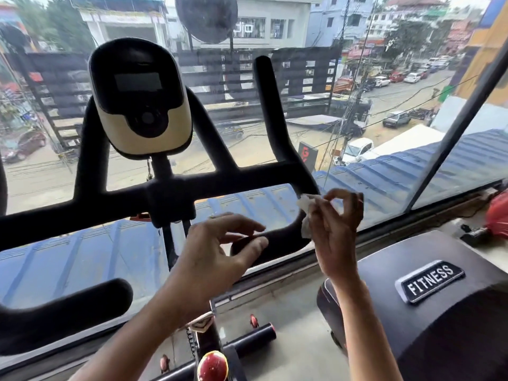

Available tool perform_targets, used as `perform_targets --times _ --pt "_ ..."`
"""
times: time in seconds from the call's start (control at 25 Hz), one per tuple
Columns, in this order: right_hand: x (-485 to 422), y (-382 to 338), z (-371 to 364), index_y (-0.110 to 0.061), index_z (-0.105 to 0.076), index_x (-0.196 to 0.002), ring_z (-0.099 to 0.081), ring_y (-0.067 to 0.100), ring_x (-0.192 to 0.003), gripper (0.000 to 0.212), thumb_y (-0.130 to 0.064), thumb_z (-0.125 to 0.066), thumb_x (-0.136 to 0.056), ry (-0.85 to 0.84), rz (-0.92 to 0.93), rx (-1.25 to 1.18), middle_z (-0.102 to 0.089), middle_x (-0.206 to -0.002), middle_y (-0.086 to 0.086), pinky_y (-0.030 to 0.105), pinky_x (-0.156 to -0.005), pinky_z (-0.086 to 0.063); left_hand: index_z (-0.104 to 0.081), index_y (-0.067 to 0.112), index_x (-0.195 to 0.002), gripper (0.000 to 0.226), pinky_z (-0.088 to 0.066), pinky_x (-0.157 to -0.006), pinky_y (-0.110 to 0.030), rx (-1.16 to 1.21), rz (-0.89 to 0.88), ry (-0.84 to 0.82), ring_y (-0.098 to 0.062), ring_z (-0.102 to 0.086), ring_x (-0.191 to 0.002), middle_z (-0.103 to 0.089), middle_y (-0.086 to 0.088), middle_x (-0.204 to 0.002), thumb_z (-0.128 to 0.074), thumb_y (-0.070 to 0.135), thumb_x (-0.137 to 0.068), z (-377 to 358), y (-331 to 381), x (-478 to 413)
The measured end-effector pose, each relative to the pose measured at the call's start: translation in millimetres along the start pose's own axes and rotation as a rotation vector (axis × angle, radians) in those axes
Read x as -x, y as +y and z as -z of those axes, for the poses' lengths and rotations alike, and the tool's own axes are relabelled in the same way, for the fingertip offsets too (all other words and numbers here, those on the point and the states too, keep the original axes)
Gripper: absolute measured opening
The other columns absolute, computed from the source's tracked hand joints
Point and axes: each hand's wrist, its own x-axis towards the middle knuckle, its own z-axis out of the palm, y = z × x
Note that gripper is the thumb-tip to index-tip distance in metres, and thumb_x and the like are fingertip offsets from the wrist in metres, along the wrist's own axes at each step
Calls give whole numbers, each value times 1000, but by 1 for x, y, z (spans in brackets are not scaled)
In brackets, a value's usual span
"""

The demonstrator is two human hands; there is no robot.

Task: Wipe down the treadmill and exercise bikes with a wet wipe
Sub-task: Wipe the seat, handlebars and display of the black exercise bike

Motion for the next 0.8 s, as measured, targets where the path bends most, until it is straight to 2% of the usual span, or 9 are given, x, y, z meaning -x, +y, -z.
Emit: perform_targets --times 0.08,0.2,0.28,0.36,0.48,0.52,0.64,0.72,0.8 --pt "11 -14 -3 -6 -64 -101 -55 19 -105 27 -22 -43 -98 -4 40 -180 -57 -102 5 57 -96 -41 -75 26 -90 15 -50 -76 -14 -187 -142 -82 3 -64 -84 -71 16 -89 -76 22 -75 -9 5 -5" --pt "41 -26 -10 -6 -61 -110 -55 23 -118 26 -21 -42 -101 -56 173 -231 -64 -113 5 43 -109 -32 -74 23 -100 27 -48 -79 -14 -369 -261 -143 0 -61 -87 -70 12 -94 -76 17 -74 -15 7 -9" --pt "25 -9 -4 -10 -63 -115 -44 27 -132 31 -28 -41 -101 -153 70 -308 -59 -129 3 38 -114 -25 -74 24 -100 25 -49 -78 -17 -378 -192 -178 0 -62 -85 -70 12 -94 -77 20 -76 -10 12 -15" --pt "-5 5 8 -15 -59 -125 -37 19 -137 35 -33 -44 -99 -298 -112 -395 -50 -140 -8 23 -114 -23 -73 25 -103 24 -49 -81 -19 -438 -134 -242 0 -61 -88 -69 12 -99 -73 33 -80 -3 20 -24" --pt "-53 9 4 -17 -33 -144 -35 4 -134 48 -17 -48 -98 -525 -161 -148 -34 -147 -10 2 -101 -22 -67 24 -114 35 -44 -93 -22 -681 -223 -204 -5 -56 -107 -62 10 -117 -62 45 -85 5 29 -50" --pt "-66 8 -2 -13 -32 -145 -35 8 -134 50 -10 -48 -98 -581 -149 -45 -31 -150 -1 4 -102 -22 -66 21 -115 35 -44 -95 -25 -735 -256 -187 -10 -55 -111 -61 6 -120 -60 42 -88 9 30 -61" --pt "-97 1 -16 -6 -45 -136 -37 27 -136 40 0 -44 -96 -764 -124 109 -33 -151 10 30 -110 -30 -65 5 -112 33 -40 -105 -31 -913 -336 -73 -27 -48 -125 -57 -13 -129 -57 30 -91 20 20 -98" --pt "-99 0 -12 -7 -45 -137 -45 29 -128 39 -4 -41 -98 -798 -162 158 -41 -145 10 33 -103 -37 -62 -2 -115 40 -26 -111 -31 -1006 -365 -5 -33 -38 -135 -50 -22 -136 -54 29 -91 26 11 -119" --pt "-95 -7 1 -10 -51 -130 -55 28 -113 34 -8 -39 -98 -832 -174 277 -55 -124 10 32 -89 -45 -49 -4 -131 52 -3 -114 -29 -1072 -356 35 -31 -18 -144 -33 -22 -148 -51 33 -94 26 6 -132"
